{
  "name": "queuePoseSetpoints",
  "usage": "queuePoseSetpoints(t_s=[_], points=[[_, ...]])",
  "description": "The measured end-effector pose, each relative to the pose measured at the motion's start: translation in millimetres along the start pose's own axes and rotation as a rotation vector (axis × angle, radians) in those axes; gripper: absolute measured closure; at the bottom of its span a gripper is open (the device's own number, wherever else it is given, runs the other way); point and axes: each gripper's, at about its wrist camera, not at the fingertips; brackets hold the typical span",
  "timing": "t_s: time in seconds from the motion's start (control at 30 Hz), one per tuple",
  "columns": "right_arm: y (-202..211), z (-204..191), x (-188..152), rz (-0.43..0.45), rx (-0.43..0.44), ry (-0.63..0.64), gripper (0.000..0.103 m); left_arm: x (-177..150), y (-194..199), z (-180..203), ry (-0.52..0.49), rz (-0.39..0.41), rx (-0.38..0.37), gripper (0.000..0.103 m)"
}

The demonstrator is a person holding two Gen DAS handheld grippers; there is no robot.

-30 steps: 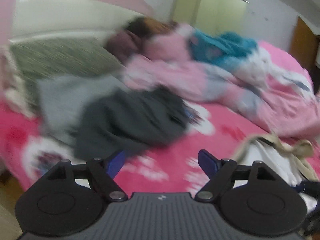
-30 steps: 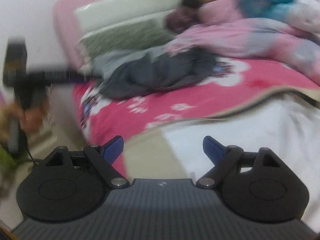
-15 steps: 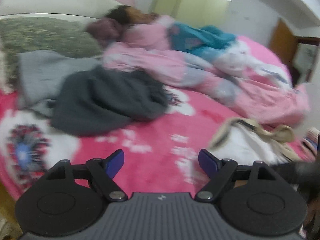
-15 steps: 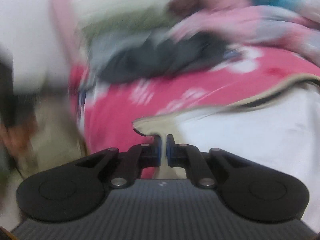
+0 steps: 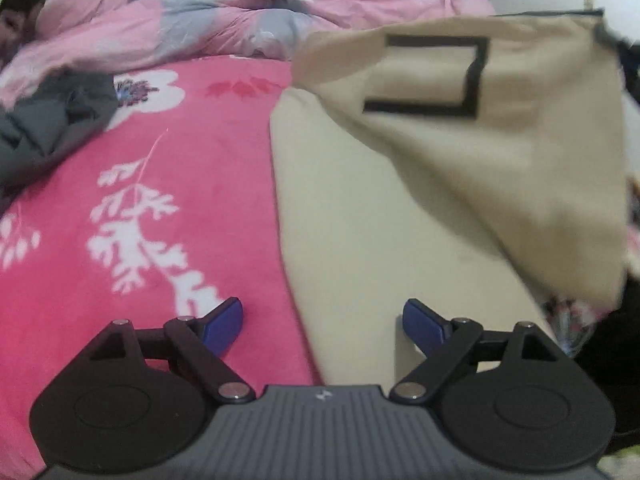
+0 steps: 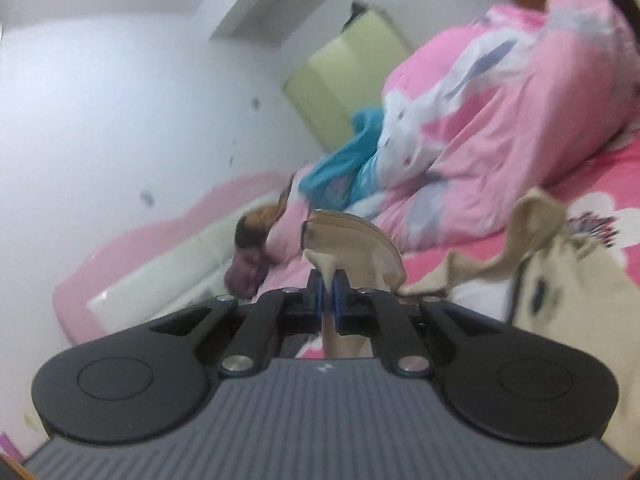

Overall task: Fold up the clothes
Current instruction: 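Lay the hoodie flat on the bed with both tools and release, then grasp the hoodie zipper edge with the right tool and lift it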

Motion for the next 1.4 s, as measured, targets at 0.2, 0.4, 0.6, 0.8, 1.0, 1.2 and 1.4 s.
queuePoseSetpoints(t_s=[0.2, 0.4, 0.6, 0.8, 1.0, 1.2, 1.4], points=[[31, 49, -2, 0.094, 0.010, -0.124, 0.099, 2, -5, 30, -0.039, -0.001, 0.070, 0.049], [27, 81, -22, 0.051, 0.080, -0.219, 0.099, 18, 8, 54, -0.020, 0.071, 0.285, 0.100], [17, 63, -24, 0.021, 0.169, -0.189, 0.099, 87, 41, 12, -0.053, 0.217, 0.545, 0.100], [-10, 31, -29, -0.048, 0.236, -0.137, 0.099, 176, 14, -48, -0.120, 0.270, 0.727, 0.100], [-56, -1, -58, -0.157, 0.285, -0.084, 0.099, 228, -44, -102, -0.130, 0.189, 0.829, 0.099], [-88, 1, -81, -0.248, 0.251, -0.134, 0.099, 208, -74, -155, 0.134, 0.029, 0.627, 0.061], [-87, -9, -70, -0.252, 0.223, -0.129, 0.099, 182, -8, -162, 0.248, 0.147, 0.536, 0.036]])
Point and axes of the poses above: each gripper's, at about its wrist camera, not at the fingertips, and y roughly against the way its jaws point, z to its right, x to its top, and after that the axes turned 1 degree about -z, right-handed
